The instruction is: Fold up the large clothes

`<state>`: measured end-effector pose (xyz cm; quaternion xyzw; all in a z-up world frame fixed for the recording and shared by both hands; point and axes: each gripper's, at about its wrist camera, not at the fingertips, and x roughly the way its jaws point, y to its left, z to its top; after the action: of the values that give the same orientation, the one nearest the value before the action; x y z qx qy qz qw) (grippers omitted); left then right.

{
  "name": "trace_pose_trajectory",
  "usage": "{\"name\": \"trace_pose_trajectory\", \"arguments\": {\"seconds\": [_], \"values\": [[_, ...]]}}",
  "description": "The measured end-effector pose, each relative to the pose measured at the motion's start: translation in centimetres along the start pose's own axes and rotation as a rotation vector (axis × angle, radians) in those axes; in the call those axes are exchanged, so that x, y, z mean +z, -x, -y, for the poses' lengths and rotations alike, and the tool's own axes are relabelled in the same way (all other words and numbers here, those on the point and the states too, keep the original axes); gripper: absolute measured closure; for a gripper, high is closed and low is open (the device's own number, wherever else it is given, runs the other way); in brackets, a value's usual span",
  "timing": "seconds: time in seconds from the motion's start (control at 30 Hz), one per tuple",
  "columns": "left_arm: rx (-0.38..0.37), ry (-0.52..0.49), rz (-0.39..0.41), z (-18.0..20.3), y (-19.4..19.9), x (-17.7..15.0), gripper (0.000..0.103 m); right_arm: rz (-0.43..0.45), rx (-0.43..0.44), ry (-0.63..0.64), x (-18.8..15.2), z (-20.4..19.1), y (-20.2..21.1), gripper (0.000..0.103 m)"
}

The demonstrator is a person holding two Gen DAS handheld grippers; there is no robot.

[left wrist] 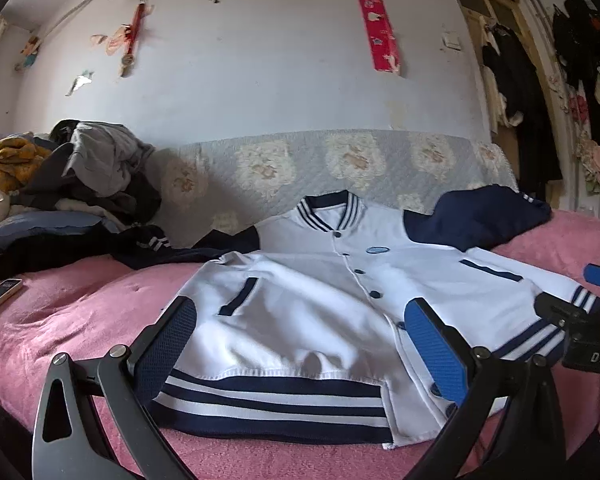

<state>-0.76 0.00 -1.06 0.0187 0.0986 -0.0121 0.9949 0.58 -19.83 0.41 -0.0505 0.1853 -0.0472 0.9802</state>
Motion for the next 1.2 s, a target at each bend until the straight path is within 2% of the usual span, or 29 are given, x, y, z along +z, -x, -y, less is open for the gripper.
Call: {"name": "trace_pose_trajectory", "arguments": {"seconds": [0.03,0.07,0.17,0.37,0.43,0.5,0.9,1.0,1.1,1.2], "values": [[-0.006,-0.010,-0.008,0.2,-0.1,0.0,0.012,0.002,0.001,-0.004,0.0,0.0,0.1,0.000],[-0.008,-0.022,-0.019,0.4,-0.2,-0.1,0.015,0.005,0.002,-0.005,-0.1,0.0,0.2,0.000],[-0.026,-0.026,-0.037,0.6,-0.5,-0.4,0.015,0.015,0.003,-0.008,-0.2,0.0,0.4,0.000],[-0.016,-0.027,-0.012,0.8,-0.1,-0.5,0.014,0.013,0.004,-0.008,-0.2,0.1,0.5,0.000],[0.013,-0.031,-0.005,0.9,0.0,-0.5,0.004,0.013,0.003,-0.010,-0.3,0.1,0.6,0.000],[0.025,-0.027,0.005,0.8,0.2,-0.4,0.000,0.010,0.005,-0.010,-0.3,0.1,0.6,0.000],[0.009,-0.059,-0.005,1.4,0.3,-0.2,0.002,-0.005,0.011,-0.026,-0.7,0.3,0.5,0.000],[0.018,-0.025,0.004,1.0,0.5,-0.2,0.004,-0.017,0.020,-0.035,-0.8,0.3,0.3,0.000],[-0.007,0.026,0.007,0.3,0.5,-0.1,0.005,-0.013,0.011,-0.026,-1.0,0.2,0.3,0.000],[0.012,0.028,0.031,0.3,0.5,-0.2,0.005,-0.010,0.018,-0.027,-1.0,0.1,0.2,0.000]]}}
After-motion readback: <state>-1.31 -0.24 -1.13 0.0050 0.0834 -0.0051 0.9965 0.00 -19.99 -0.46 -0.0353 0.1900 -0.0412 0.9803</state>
